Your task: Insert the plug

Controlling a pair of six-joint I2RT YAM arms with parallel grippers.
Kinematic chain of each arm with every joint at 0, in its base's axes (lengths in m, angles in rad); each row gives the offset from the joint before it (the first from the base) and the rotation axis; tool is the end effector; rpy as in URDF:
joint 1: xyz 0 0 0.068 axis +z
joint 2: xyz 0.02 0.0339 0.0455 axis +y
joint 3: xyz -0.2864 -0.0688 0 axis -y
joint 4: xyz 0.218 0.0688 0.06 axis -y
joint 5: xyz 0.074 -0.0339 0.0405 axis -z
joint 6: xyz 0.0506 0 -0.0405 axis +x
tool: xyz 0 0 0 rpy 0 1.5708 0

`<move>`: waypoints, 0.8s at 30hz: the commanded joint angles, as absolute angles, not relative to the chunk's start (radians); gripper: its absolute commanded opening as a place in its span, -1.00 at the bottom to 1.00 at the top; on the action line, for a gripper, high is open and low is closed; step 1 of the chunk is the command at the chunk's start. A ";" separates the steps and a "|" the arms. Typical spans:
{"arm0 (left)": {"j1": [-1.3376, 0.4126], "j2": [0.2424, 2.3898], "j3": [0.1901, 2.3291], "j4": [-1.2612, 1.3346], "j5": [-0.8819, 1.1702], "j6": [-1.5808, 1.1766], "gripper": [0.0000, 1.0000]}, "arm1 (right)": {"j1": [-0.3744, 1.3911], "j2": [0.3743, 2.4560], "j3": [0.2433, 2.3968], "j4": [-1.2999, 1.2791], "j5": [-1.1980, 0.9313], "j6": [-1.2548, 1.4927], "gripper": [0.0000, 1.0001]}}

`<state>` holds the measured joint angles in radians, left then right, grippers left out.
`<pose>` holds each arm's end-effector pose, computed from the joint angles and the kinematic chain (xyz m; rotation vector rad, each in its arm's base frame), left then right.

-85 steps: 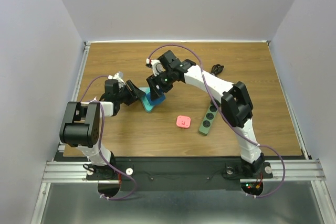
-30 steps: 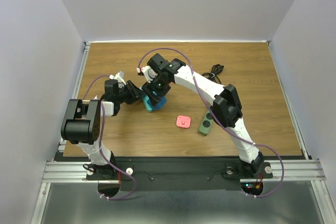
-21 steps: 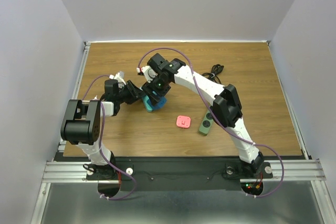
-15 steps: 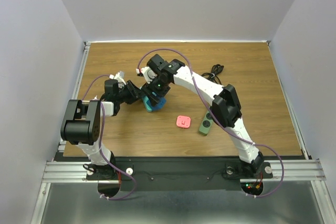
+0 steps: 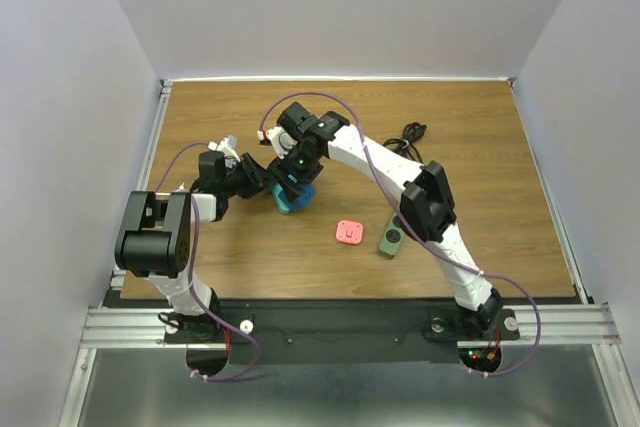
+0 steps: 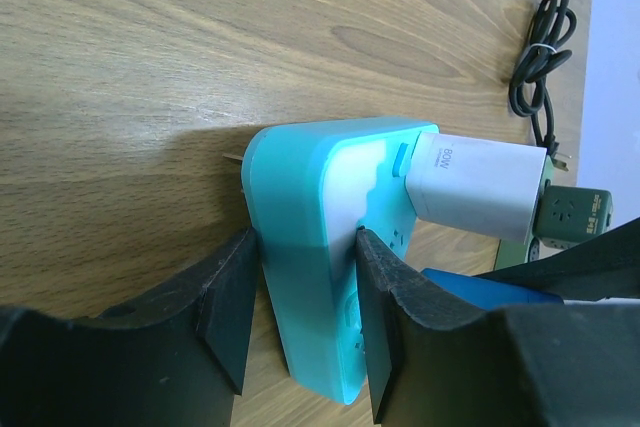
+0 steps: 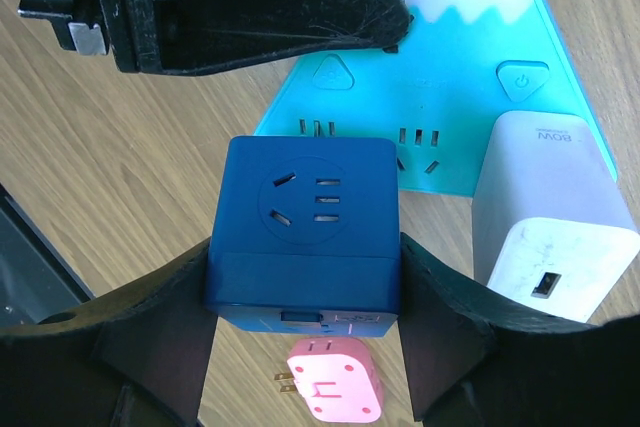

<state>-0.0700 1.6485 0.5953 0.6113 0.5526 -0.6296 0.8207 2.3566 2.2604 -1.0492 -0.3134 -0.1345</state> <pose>0.3054 -0.0480 0.1892 -0.2126 2.0739 -0.9919 0.3265 0.3733 0.2435 -1.3628 2.4266 0.6159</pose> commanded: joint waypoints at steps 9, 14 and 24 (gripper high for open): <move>-0.074 1.615 0.583 0.575 0.565 -0.574 -0.25 | 0.841 2.431 2.361 -1.065 -0.223 -0.107 -0.99; -0.077 1.623 0.586 0.575 0.574 -0.571 -0.28 | 0.841 2.448 2.405 -1.066 -0.198 -0.117 -0.99; -0.094 1.640 0.592 0.577 0.580 -0.566 -0.41 | 0.842 2.496 2.489 -1.052 -0.186 -0.115 -0.99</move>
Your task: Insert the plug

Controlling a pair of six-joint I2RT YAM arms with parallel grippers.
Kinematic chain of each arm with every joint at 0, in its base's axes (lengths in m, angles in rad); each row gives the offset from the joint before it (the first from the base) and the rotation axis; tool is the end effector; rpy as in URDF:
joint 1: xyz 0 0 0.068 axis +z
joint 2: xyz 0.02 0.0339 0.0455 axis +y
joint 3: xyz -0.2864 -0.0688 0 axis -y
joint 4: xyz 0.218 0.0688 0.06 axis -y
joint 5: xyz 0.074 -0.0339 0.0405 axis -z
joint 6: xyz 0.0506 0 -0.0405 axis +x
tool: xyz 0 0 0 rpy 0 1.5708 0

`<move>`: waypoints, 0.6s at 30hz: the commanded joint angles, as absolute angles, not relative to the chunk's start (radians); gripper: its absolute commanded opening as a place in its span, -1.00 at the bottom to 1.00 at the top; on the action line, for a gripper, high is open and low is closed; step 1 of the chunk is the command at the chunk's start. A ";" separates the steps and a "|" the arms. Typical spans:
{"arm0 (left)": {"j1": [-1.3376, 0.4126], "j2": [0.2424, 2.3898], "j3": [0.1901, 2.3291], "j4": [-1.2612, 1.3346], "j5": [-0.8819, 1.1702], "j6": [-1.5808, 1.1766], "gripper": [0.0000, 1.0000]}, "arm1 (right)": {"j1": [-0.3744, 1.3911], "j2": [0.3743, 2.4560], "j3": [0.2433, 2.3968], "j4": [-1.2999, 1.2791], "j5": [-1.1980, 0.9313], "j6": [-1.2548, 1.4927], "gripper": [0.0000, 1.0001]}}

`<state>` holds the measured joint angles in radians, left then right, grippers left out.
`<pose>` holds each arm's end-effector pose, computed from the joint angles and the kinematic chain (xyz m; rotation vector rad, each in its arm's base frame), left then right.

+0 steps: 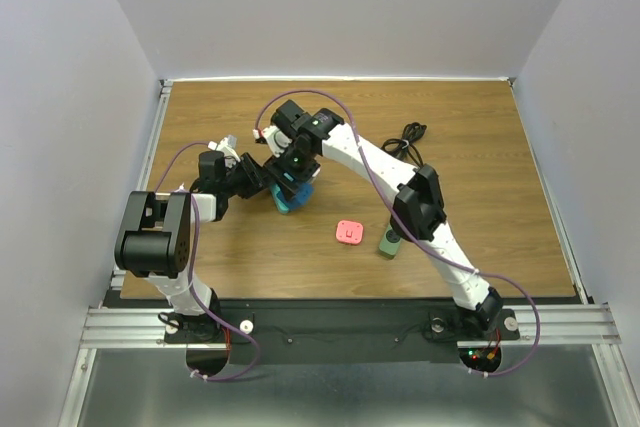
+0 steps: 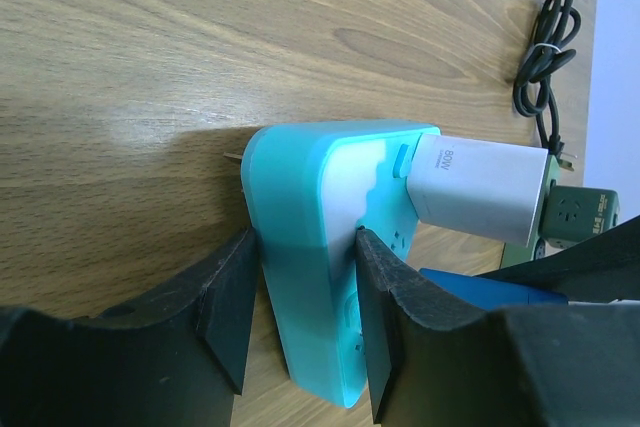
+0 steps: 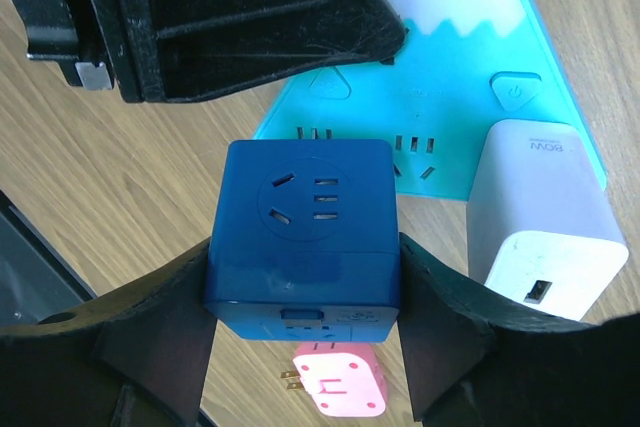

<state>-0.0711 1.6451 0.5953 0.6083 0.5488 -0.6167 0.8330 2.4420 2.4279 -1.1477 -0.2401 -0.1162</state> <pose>0.3051 -0.0482 0.1898 -0.2003 2.0724 -0.9810 0.3321 0.3832 0.2418 -1.3402 2.4554 0.5193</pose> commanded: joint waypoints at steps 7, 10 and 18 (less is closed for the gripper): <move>-0.100 1.651 0.584 0.575 0.586 -0.566 -0.56 | 0.853 2.502 2.496 -0.985 -0.143 -0.086 -0.99; -0.100 1.655 0.580 0.575 0.586 -0.565 -0.58 | 0.861 2.503 2.493 -0.977 -0.124 -0.083 -0.99; -0.100 1.658 0.578 0.575 0.586 -0.566 -0.62 | 0.882 2.395 2.245 -0.899 -0.020 -0.075 -0.99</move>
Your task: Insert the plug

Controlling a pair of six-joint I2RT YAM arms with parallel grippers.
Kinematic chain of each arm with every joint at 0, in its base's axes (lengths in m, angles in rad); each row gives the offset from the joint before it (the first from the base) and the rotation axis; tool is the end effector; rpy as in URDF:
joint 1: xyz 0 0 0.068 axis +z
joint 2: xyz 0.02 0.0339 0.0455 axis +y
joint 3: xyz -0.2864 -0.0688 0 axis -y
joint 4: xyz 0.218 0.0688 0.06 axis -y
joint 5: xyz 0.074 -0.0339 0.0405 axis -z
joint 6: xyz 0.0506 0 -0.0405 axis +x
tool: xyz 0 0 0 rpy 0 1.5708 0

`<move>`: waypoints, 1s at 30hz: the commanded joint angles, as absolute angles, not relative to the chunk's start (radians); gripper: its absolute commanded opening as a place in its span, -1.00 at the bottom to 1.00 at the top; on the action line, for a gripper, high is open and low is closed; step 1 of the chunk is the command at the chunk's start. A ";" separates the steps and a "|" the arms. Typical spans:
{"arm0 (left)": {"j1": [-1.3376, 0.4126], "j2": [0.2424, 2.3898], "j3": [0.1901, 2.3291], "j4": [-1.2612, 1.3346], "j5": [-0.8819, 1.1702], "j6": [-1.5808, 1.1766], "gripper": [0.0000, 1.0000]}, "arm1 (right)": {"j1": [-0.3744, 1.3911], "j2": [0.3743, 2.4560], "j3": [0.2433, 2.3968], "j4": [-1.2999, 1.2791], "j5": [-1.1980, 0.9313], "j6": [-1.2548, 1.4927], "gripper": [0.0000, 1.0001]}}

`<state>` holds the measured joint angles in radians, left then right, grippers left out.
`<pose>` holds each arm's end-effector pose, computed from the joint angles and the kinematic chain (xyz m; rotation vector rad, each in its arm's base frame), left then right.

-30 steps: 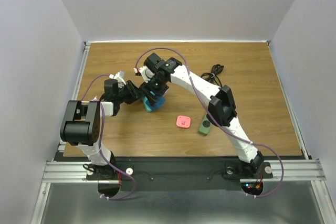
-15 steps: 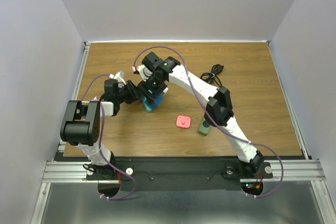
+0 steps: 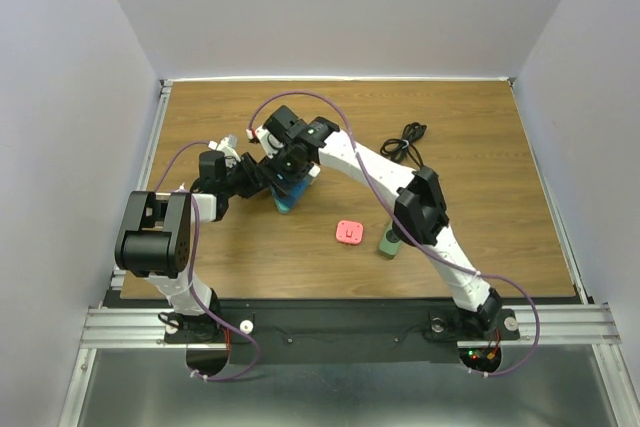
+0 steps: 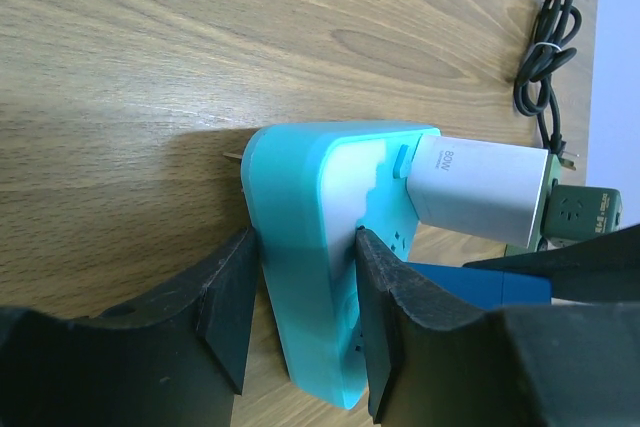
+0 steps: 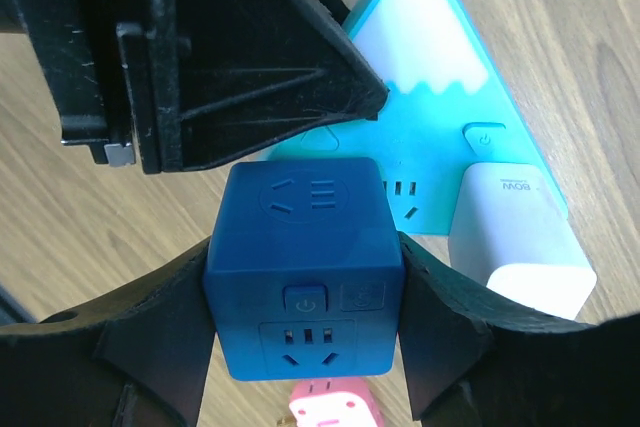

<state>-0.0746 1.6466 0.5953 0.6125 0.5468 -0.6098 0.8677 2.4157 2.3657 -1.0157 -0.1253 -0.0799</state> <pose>0.3053 -0.0492 0.1898 -0.1895 2.0701 -0.9769 0.3282 0.3970 0.2439 -1.2667 2.3749 0.4224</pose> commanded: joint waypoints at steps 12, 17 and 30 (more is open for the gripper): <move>-0.100 1.658 0.578 0.574 0.592 -0.566 -0.82 | 0.884 2.269 1.934 -0.713 0.020 -0.043 -0.99; -0.100 1.664 0.580 0.574 0.594 -0.568 -0.82 | 0.894 2.284 1.939 -0.693 0.011 -0.040 -0.99; -0.100 1.687 0.586 0.572 0.607 -0.569 -0.88 | 0.922 2.247 1.746 -0.630 0.015 -0.009 -0.99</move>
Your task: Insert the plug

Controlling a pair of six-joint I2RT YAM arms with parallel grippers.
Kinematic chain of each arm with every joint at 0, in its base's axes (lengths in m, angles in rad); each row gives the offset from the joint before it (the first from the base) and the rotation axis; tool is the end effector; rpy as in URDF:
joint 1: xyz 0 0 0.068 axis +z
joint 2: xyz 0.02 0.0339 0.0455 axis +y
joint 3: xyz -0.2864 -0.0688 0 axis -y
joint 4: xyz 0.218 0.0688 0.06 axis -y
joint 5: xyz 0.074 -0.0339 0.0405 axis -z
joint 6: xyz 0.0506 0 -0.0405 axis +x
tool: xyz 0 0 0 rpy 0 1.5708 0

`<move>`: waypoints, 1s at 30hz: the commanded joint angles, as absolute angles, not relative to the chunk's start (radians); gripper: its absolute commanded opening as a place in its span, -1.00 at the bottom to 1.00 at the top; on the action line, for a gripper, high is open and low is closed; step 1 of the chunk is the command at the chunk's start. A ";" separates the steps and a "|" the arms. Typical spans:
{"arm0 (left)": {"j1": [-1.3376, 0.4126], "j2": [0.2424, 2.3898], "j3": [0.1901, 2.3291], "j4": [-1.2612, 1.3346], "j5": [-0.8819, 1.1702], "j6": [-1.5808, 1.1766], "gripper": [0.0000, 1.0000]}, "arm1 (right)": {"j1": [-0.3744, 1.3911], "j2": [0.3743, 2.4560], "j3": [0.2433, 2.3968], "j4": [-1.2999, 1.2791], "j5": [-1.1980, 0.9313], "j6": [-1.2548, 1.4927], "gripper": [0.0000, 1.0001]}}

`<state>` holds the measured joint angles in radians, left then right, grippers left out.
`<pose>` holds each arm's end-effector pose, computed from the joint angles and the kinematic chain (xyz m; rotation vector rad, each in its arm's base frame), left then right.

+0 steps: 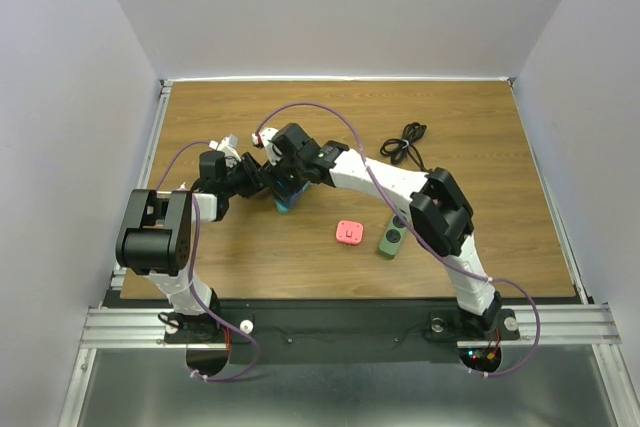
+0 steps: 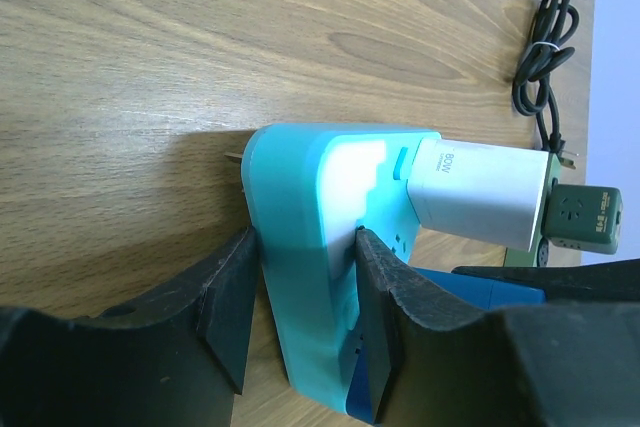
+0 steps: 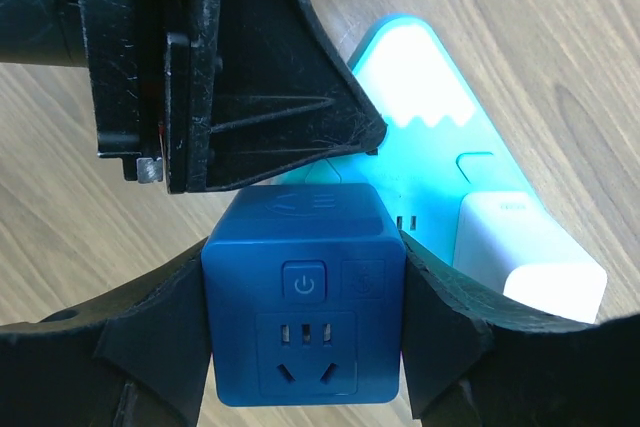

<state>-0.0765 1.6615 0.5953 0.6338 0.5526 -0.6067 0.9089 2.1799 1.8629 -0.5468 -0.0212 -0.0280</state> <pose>0.3072 -0.0502 0.1878 -0.1772 2.0648 -0.9819 0.3007 0.3877 0.2427 -1.1280 2.2078 0.4138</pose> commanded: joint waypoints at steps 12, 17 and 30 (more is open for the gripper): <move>-0.100 1.692 0.589 0.569 0.609 -0.568 -0.92 | 0.930 2.172 1.546 -0.583 0.029 0.029 -0.99; -0.100 1.690 0.588 0.563 0.606 -0.565 -0.96 | 0.930 2.140 1.468 -0.565 0.018 0.044 -0.99; -0.100 1.709 0.601 0.561 0.624 -0.569 -1.00 | 0.951 2.120 1.365 -0.482 0.005 0.054 -0.99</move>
